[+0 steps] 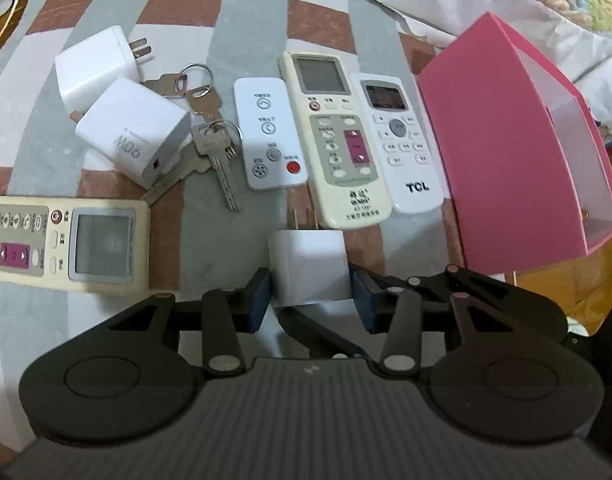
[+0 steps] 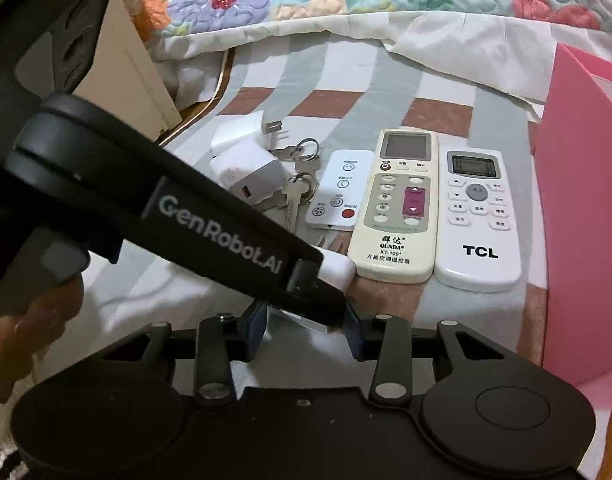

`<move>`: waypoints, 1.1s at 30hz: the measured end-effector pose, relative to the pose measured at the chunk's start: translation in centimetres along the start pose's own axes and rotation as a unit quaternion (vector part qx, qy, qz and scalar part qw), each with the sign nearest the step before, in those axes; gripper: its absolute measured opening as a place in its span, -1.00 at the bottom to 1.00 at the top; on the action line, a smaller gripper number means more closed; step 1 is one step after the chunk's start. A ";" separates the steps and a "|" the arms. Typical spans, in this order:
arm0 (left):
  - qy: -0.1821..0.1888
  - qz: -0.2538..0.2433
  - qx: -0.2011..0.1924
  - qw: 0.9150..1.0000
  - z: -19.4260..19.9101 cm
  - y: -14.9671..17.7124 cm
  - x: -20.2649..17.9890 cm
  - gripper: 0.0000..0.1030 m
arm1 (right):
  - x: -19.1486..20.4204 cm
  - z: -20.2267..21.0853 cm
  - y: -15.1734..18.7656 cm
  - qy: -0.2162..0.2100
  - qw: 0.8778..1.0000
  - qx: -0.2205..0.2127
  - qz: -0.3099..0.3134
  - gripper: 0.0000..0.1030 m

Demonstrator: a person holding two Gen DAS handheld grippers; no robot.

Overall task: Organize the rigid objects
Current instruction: 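Grasp the small white charger plug with the left gripper and lift, then carry the white charger into the pink box and open the left gripper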

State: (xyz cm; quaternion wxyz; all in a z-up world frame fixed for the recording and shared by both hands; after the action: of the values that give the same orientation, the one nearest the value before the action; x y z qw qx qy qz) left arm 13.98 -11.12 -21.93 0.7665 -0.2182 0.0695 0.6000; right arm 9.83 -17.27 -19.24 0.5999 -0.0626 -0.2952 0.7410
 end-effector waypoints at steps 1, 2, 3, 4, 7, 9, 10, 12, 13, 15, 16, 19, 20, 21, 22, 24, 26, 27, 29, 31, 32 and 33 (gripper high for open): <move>0.000 0.001 -0.002 1.000 0.2 0.2 -0.2 -0.17 | 0.2 0.2 0.0 0.004 1.000 -0.001 0.006 -0.10; 0.001 0.001 -0.005 1.000 0.5 0.3 -0.4 -0.17 | 0.4 0.6 0.1 0.010 1.000 -0.003 0.015 -0.09; 0.004 0.003 -0.007 1.000 0.9 0.4 -0.6 -0.17 | 0.6 1.0 0.0 0.013 1.000 -0.005 0.021 -0.09; 0.007 0.003 -0.009 1.000 1.4 0.5 -0.8 -0.17 | 0.8 1.4 0.0 0.015 1.000 -0.008 0.024 -0.09; 0.022 0.005 -0.013 1.000 3.1 0.8 -1.7 -0.17 | 1.1 3.5 -0.5 0.012 0.999 -0.008 0.033 -0.06; 0.038 0.010 -0.022 0.999 4.4 1.1 -2.6 -0.17 | 1.0 5.4 -0.8 0.006 1.000 -0.013 0.028 -0.05; 0.044 0.009 -0.027 0.999 5.0 1.1 -3.1 -0.17 | 0.9 6.2 -0.9 0.005 0.999 -0.017 0.030 -0.05; 0.055 0.005 -0.038 0.998 6.1 1.2 -4.3 -0.17 | 1.0 7.9 -1.1 0.012 0.999 -0.027 0.045 -0.06; 0.057 -0.002 -0.043 0.997 6.7 1.2 -4.9 -0.17 | 1.0 8.6 -1.2 0.016 0.998 -0.032 0.047 -0.06; 0.054 -0.019 -0.054 0.997 7.9 1.3 -6.1 -0.17 | 1.1 10.1 -1.5 0.020 0.998 -0.045 0.047 -0.06; 0.052 -0.027 -0.058 0.997 8.4 1.2 -6.6 -0.17 | 1.1 10.8 -1.6 0.021 0.997 -0.052 0.047 -0.06; 0.045 -0.048 -0.071 0.995 10.3 1.1 -8.3 -0.17 | 1.1 12.8 -2.0 0.021 0.996 -0.073 0.043 -0.06; 0.039 -0.057 -0.073 0.995 10.8 1.0 -8.9 -0.17 | 1.1 13.4 -2.1 0.019 0.996 -0.077 0.039 -0.06; 0.034 -0.063 -0.074 0.995 11.3 0.9 -9.6 -0.17 | 1.0 13.9 -2.3 0.020 0.996 -0.081 0.038 -0.06; 0.034 -0.068 -0.076 0.994 11.7 0.8 -10.1 -0.17 | 0.9 14.5 -2.4 0.025 0.995 -0.087 0.040 -0.06; 0.034 -0.079 -0.072 0.994 12.3 0.4 -11.4 -0.17 | 0.7 15.6 -2.6 0.039 0.993 -0.095 0.051 -0.06; 0.034 -0.088 -0.065 0.993 12.5 0.1 -12.7 -0.17 | 0.0 16.6 -2.7 0.046 0.993 -0.099 0.048 -0.06; 0.031 -0.093 -0.060 0.993 12.4 0.0 -13.4 -0.17 | -0.3 17.0 -2.6 0.046 0.993 -0.098 0.046 -0.06; 0.025 -0.106 -0.051 0.993 12.0 0.3 -14.8 -0.17 | -1.1 17.7 -2.3 0.046 0.993 -0.090 0.054 -0.06; 0.019 -0.116 -0.049 0.992 11.5 0.8 -16.1 -0.17 | -2.1 18.3 -1.8 0.044 0.994 -0.080 0.056 -0.06; 0.018 -0.121 -0.049 0.991 11.3 0.9 -16.9 -0.17 | -2.5 18.5 -1.6 0.044 0.994 -0.080 0.053 -0.06; 0.019 -0.124 -0.049 0.991 11.0 0.9 -17.4 -0.17 | -3.1 18.8 -1.5 0.045 0.995 -0.081 0.049 -0.06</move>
State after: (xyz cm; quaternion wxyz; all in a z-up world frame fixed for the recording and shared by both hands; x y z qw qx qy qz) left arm 6.69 -21.85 -5.86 0.8222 -0.2737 0.0273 0.4983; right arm 3.53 -26.81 -3.93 0.5685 -0.1582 -0.3235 0.7397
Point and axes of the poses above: each gripper's, at about its wrist camera, not at the fingertips, and z roughly against the way its jaws point, x to its left, y to its underside, the point moved 6 cm from there along -z, roughly the way its jaws point, and after that the axes turned 2 degrees about -z, right-handed, at the moved point
